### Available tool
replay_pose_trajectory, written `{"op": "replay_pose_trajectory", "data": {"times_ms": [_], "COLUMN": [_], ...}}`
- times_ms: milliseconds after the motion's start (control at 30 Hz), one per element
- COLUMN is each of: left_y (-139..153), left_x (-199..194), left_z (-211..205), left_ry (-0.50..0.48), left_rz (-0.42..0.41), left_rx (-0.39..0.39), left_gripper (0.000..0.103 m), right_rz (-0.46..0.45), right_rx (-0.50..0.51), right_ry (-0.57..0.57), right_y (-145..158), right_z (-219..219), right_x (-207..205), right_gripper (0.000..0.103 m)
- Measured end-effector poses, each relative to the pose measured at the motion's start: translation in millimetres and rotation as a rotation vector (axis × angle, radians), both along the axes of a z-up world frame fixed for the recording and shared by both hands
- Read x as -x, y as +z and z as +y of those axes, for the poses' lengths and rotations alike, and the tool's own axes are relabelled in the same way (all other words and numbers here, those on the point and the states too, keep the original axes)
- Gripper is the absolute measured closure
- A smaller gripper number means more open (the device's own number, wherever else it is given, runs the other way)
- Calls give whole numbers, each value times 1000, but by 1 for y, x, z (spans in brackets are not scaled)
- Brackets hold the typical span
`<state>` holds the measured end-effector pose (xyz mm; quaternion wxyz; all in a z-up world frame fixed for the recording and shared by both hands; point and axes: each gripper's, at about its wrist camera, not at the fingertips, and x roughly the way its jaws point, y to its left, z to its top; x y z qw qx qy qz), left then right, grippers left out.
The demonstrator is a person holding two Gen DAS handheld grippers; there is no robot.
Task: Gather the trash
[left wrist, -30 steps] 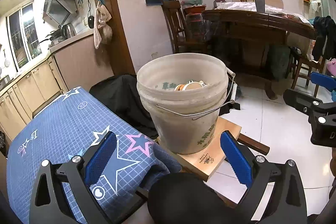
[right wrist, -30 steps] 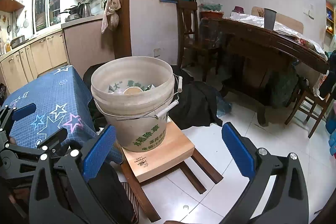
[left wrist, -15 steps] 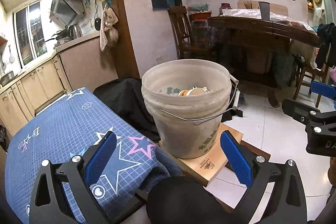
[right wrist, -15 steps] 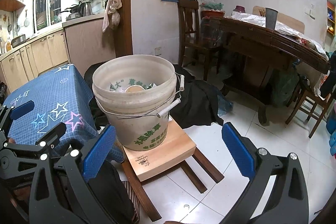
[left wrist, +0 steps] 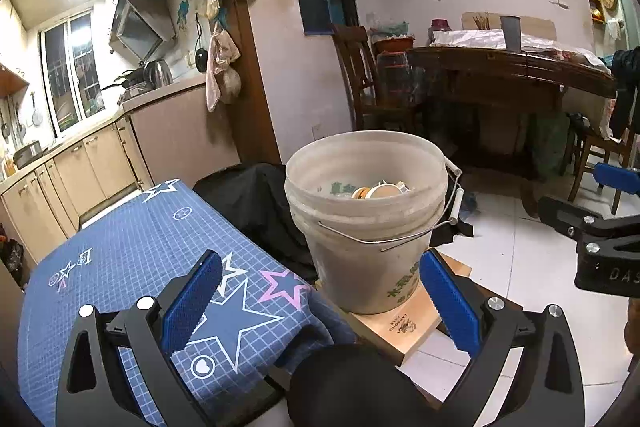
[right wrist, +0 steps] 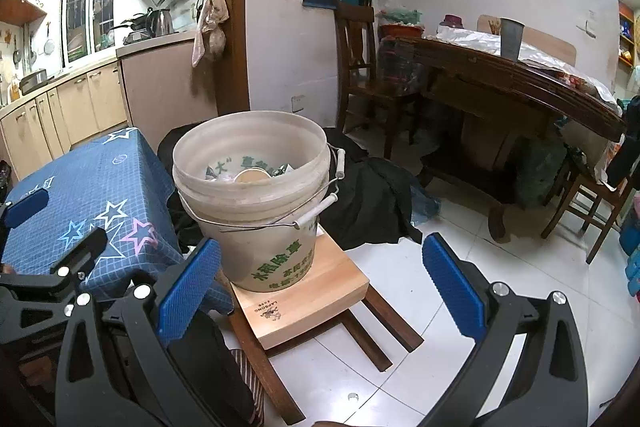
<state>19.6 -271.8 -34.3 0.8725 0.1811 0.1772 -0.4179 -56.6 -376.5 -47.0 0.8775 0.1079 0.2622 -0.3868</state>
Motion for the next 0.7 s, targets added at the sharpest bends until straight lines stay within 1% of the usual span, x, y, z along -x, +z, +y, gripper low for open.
{"op": "replay_pose_trajectory", "data": {"times_ms": [233, 400, 467, 567, 700], "left_y": [6, 10, 11, 10, 10], "left_x": [-5, -5, -4, -8, -10], "left_z": [4, 6, 5, 3, 3], "left_ry": [19, 22, 25, 5, 24], "left_rz": [27, 23, 13, 72, 71], "left_rx": [21, 29, 20, 24, 24], "left_gripper": [4, 4, 4, 4, 4], "right_rz": [10, 12, 10, 9, 11], "right_rx": [10, 9, 9, 6, 6], "right_ry": [2, 1, -2, -7, -7], "right_y": [-2, -2, -2, -2, -2], "right_z": [0, -1, -2, -3, -4], "right_x": [-1, -1, 0, 1, 0], "right_gripper": [5, 5, 5, 5, 5]}}
